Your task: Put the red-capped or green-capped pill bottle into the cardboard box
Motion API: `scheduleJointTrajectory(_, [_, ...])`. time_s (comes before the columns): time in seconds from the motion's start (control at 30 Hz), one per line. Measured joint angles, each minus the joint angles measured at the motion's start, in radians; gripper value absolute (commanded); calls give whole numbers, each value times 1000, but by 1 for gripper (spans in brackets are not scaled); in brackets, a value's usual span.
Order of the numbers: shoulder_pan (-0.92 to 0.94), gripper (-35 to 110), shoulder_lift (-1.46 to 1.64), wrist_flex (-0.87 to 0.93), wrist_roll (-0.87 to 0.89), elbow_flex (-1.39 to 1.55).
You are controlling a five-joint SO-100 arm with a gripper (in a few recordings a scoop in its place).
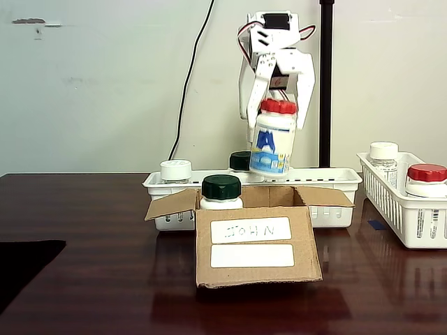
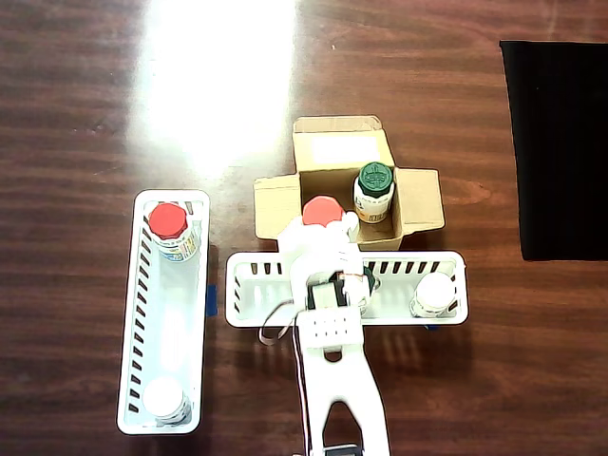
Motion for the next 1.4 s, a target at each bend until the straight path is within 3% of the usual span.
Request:
scheduleJointTrajectory(0.63, [20, 2, -337, -258, -2, -94])
scheduleJointTrajectory(1.03, [12, 50, -370, -351, 6, -94])
scheduleJointTrajectory(1.4, [-3, 52, -370, -252, -17, -94])
